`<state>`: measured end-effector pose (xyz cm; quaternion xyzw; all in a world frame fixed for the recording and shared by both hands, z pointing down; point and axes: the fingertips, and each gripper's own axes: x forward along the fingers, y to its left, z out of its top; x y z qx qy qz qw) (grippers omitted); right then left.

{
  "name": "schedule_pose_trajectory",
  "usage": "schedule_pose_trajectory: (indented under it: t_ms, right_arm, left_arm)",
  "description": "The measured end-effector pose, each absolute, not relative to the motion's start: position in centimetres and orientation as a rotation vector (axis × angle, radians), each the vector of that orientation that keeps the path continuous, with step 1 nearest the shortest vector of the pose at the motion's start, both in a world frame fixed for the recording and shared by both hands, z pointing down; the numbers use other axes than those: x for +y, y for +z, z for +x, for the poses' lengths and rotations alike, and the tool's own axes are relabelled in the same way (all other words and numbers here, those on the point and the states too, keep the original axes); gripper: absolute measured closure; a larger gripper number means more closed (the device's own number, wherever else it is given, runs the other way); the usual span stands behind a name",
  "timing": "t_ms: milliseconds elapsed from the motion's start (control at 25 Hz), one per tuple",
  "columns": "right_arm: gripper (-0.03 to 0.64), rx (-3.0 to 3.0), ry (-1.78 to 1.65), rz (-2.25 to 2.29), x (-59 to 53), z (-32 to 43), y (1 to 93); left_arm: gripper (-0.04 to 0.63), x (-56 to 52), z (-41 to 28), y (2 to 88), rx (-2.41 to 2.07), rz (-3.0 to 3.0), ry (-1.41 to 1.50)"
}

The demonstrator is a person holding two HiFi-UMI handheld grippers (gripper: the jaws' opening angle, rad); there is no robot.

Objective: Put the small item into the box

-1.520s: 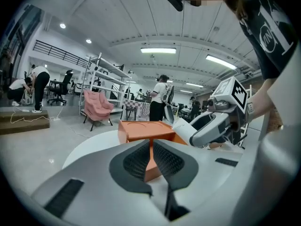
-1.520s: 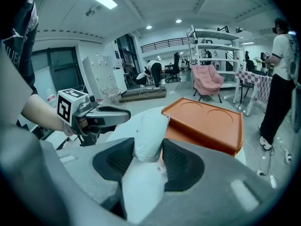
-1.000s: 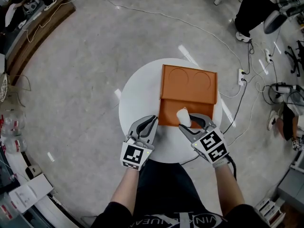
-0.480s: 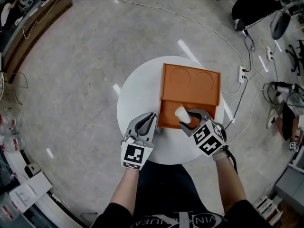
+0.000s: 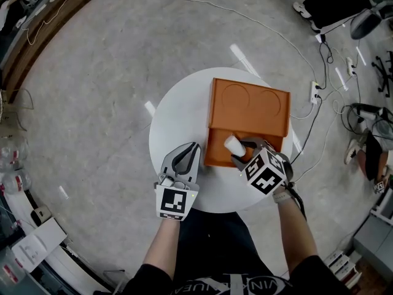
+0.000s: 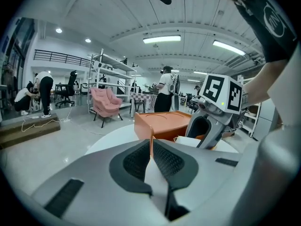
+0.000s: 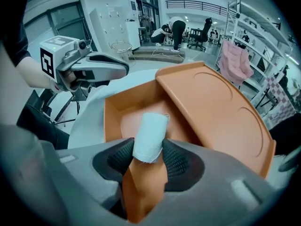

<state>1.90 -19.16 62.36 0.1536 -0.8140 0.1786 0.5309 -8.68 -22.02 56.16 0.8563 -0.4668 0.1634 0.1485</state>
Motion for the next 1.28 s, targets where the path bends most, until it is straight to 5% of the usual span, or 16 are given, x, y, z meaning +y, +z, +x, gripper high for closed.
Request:
schedule_pose_trajectory:
  t_ms: [1280]
  right_arm:
    - [0.423,-2.048,0.573,0.418,-20.1,1.1,61.7]
  left_arm:
    - [0.570,-21.3,-8.5,56.8,-1.338,2.444,0.439]
